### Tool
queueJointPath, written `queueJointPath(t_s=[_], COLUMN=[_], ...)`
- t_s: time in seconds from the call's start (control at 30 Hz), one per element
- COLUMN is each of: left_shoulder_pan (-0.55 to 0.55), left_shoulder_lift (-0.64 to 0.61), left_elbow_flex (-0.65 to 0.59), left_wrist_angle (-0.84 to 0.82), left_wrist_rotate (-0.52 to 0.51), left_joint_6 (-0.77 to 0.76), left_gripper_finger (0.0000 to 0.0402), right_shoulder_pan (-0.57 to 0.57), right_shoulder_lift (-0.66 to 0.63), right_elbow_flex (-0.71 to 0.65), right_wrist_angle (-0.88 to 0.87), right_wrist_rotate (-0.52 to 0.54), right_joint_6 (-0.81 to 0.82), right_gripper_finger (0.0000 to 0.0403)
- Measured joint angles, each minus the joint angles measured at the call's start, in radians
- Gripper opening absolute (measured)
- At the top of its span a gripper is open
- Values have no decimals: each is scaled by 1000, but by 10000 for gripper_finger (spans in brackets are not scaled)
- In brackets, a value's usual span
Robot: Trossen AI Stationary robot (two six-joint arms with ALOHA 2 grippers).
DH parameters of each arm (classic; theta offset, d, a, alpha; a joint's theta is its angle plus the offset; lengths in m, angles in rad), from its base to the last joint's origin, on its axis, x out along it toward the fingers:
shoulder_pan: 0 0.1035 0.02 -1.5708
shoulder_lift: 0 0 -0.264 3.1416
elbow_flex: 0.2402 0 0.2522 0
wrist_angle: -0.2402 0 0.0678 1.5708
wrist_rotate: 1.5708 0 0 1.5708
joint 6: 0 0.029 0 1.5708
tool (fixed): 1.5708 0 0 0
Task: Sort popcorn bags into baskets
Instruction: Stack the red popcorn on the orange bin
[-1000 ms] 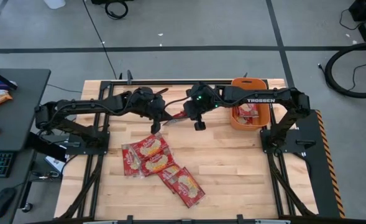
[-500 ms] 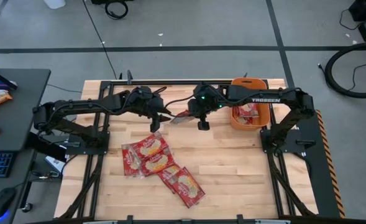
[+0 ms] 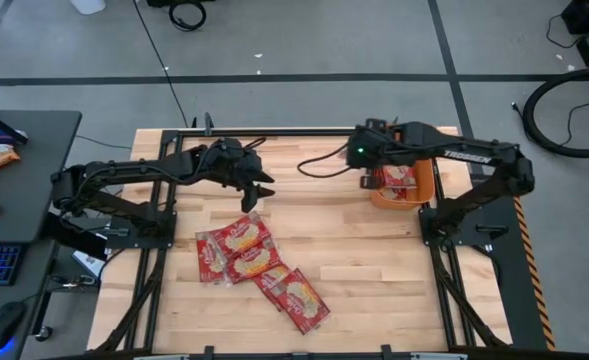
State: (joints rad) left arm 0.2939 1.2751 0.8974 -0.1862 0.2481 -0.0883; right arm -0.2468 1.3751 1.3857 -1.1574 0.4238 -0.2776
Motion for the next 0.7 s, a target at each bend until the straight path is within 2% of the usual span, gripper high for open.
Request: queueJointPath(t_s=[0.1,0.27,0.43,0.7], left_shoulder_pan=[0,0,0,0], left_shoulder_lift=[0,0,0,0], left_elbow_flex=[0,0,0,0], left_wrist_angle=[0,-1,-2,-2], left_wrist_rotate=[0,0,0,0], left_joint_6=[3,3,3,6], left_gripper_finger=[203,203,203,203], right_shoulder_pan=[-24,-44,-68,-97], right_shoulder_lift=[-26,-96,-192,-283], right_elbow_flex=[0,-43,-163,-398], right_wrist_angle=[-83,-160,-161,-90], right_wrist_rotate=[29,166,175,264], right_joint_6=[64,133,187,195], right_gripper_finger=[22,22,22,36])
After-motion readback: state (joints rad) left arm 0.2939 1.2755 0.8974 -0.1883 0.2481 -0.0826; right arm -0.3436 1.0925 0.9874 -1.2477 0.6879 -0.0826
